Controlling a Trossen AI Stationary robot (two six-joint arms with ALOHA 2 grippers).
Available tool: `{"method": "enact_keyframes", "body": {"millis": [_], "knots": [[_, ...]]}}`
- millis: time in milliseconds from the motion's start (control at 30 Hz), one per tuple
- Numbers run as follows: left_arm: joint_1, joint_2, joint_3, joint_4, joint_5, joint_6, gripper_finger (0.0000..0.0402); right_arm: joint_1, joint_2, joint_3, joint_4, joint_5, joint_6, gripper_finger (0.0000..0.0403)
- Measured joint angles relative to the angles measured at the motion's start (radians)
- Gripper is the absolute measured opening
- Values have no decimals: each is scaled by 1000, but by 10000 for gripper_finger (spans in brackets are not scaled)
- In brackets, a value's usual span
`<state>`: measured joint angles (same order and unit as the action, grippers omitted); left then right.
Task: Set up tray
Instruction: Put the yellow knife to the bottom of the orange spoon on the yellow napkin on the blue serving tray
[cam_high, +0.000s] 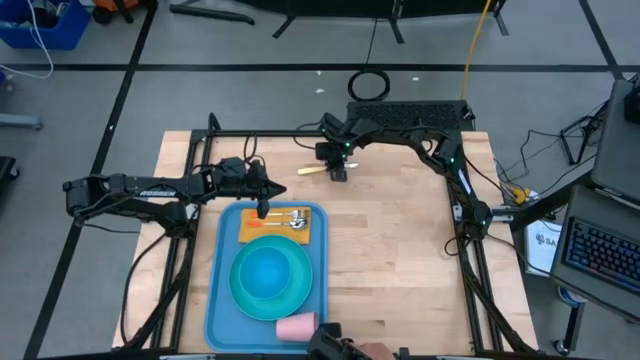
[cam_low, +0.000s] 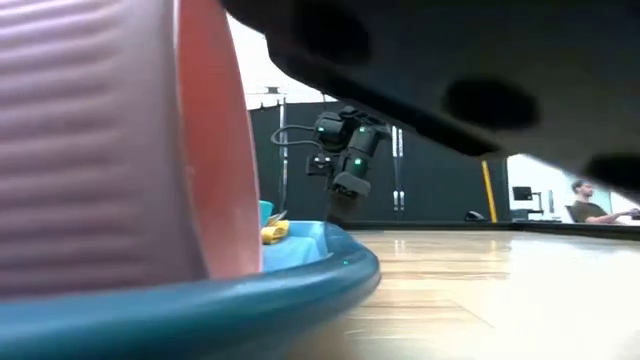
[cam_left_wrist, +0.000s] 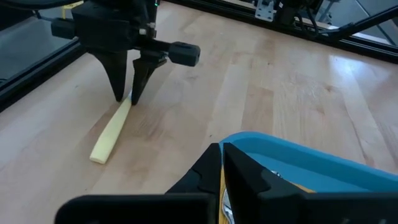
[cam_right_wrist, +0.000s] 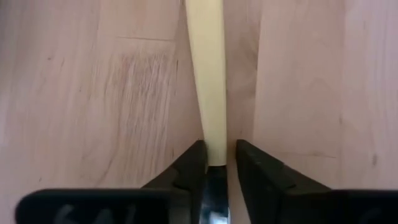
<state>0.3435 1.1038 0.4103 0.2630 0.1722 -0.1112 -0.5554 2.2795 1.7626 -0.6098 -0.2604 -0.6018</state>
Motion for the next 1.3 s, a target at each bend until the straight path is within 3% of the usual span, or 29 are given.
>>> {"method": "enact_keyframes", "body": {"millis": [267, 600, 767, 967, 1067, 1300], "knots": [[-2, 0, 0, 0, 1, 0, 4, 0, 1, 0, -4, 5, 33, 66], [-4, 0, 0, -1, 1, -2, 19, 3, -3, -2, -30, 41, 48, 60], [-4, 0, 0, -2, 1, 1, 4, 17, -11, -2, -37, 95, 55, 58], [-4, 0, 0, -2, 1, 1, 23, 41, -16, -2, -40, 181, 73, 54], [-4, 0, 0, -2, 1, 0, 25, 55, -36, -5, -51, 221, 66, 33], [-7, 0, 0, -6, 1, 0, 26, 64, -96, -4, -83, 189, 83, 11]]}}
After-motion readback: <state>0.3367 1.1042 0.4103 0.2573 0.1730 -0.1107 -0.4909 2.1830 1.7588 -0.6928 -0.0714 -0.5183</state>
